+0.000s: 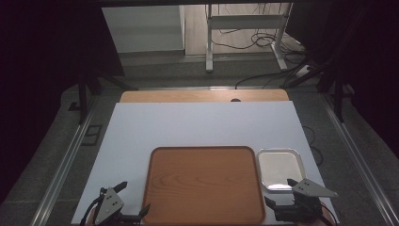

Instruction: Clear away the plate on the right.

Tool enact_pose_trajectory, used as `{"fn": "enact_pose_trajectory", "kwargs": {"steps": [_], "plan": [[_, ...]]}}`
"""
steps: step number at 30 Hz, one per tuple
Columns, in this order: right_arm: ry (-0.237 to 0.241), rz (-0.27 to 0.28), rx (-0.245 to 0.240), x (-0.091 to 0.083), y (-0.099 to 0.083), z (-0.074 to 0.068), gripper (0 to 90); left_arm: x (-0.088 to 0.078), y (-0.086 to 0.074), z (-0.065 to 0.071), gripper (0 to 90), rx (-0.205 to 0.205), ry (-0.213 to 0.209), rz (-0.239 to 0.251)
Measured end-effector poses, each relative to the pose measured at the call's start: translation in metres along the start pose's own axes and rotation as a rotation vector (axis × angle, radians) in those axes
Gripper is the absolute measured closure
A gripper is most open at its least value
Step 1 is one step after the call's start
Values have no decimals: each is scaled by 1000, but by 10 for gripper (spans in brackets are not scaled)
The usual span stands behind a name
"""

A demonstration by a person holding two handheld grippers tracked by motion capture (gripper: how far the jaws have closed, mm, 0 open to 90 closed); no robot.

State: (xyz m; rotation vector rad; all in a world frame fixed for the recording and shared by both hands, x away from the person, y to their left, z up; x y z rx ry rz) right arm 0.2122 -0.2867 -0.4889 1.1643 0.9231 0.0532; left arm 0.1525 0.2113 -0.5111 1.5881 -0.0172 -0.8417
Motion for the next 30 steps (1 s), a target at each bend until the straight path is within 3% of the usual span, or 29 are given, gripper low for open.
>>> {"fn": "enact_pose_trajectory", "kwargs": {"steps": [7, 18, 30], "plan": [[-51, 6, 7, -3, 0, 9, 0, 0, 0, 0, 0, 0, 0, 0], [-72, 22, 46, -6, -2, 29, 17, 0, 0, 0, 0, 0, 0, 0], [-128, -24, 57, -1, -4, 41, 0, 0, 0, 0, 0, 3, 1, 0]]}}
Point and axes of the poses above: each handheld gripper's, and its own axes: x roughly forward along the jaws, y roughly out of its top, z roughly to its right, the point moved 2 cm from there along x, roughly forward along the jaws, and after that the axes turned 7 degrees about -x, right-handed, at the moved point
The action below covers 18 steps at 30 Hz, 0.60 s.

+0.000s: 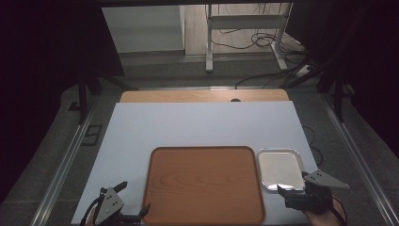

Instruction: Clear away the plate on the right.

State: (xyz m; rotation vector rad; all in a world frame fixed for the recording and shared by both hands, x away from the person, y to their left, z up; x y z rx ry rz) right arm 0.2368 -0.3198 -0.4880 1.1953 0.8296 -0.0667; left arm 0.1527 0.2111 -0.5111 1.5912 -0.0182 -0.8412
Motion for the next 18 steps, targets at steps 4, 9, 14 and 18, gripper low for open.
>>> {"fn": "enact_pose_trajectory", "kwargs": {"steps": [4, 9, 14, 18], "plan": [[-29, -3, 24, 2, 1, 7, 0, 0, 0, 0, 0, 1, 0, 0], [-41, -24, 50, 4, 1, 14, 0, 0, 0, 0, 0, 2, 0, -1], [-43, -46, 78, 6, 1, 18, 36, 0, 0, 0, 0, 5, 0, -2], [-58, -64, 100, 8, 2, 25, 119, 0, 0, 0, 0, 7, 0, -3]]}}
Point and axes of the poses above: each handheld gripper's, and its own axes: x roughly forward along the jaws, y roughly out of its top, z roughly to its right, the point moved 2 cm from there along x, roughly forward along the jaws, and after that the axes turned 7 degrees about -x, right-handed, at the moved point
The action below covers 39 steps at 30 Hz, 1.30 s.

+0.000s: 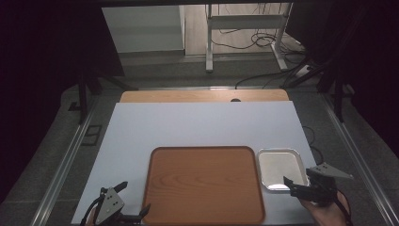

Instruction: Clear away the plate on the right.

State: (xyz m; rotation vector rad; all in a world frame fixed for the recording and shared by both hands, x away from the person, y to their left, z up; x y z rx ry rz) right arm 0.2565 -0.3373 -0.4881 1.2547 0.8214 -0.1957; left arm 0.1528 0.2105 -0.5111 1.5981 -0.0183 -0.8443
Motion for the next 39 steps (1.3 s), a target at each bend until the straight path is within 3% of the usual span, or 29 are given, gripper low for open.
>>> {"fn": "enact_pose_trajectory", "kwargs": {"steps": [11, 19, 29, 39], "plan": [[-29, -71, 30, 10, 3, 22, 308, 0, 0, 0, 0, -1, 0, 0], [-33, -144, 93, 21, 3, 45, 442, 0, 0, 0, 0, 0, 0, -2], [16, -212, 192, 34, 6, 68, 653, 0, 0, 0, 0, 5, 0, -5], [43, -287, 218, 50, 14, 76, 761, 0, 0, 0, 0, 6, 0, -5]]}}
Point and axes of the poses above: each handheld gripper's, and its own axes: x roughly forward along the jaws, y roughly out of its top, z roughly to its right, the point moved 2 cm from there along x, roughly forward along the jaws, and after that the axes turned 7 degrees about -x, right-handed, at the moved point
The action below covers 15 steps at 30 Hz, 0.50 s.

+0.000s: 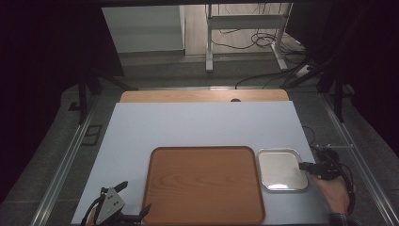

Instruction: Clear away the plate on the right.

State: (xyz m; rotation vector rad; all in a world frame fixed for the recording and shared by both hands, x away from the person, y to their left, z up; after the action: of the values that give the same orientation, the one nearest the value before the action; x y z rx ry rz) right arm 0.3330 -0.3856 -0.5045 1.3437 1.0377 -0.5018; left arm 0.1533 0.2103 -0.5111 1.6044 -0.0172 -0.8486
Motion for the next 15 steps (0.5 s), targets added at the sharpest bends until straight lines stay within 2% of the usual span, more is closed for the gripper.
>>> {"fn": "enact_pose_trajectory", "kwargs": {"steps": [5, 7, 9, 10, 13, 14, 15], "plan": [[1, -26, 6, 5, 3, 2, 792, 0, 0, 0, 0, 0, 0, 0], [4, -47, 17, 9, 4, 4, 826, 0, 0, 0, 0, 1, 0, 0], [13, -46, 31, 9, 4, 4, 834, 0, 0, 0, 0, 1, 0, 0], [62, -36, 84, 8, 4, 9, 861, 0, 0, 0, 0, 1, 0, 0], [116, -10, 142, 7, 2, 14, 879, 0, 0, 0, 0, 0, 0, 1], [134, -1, 149, 6, 2, 16, 879, 0, 0, 0, 0, 0, -1, 1], [127, -2, 146, 5, 2, 16, 879, 0, 0, 0, 0, 0, -1, 1]]}}
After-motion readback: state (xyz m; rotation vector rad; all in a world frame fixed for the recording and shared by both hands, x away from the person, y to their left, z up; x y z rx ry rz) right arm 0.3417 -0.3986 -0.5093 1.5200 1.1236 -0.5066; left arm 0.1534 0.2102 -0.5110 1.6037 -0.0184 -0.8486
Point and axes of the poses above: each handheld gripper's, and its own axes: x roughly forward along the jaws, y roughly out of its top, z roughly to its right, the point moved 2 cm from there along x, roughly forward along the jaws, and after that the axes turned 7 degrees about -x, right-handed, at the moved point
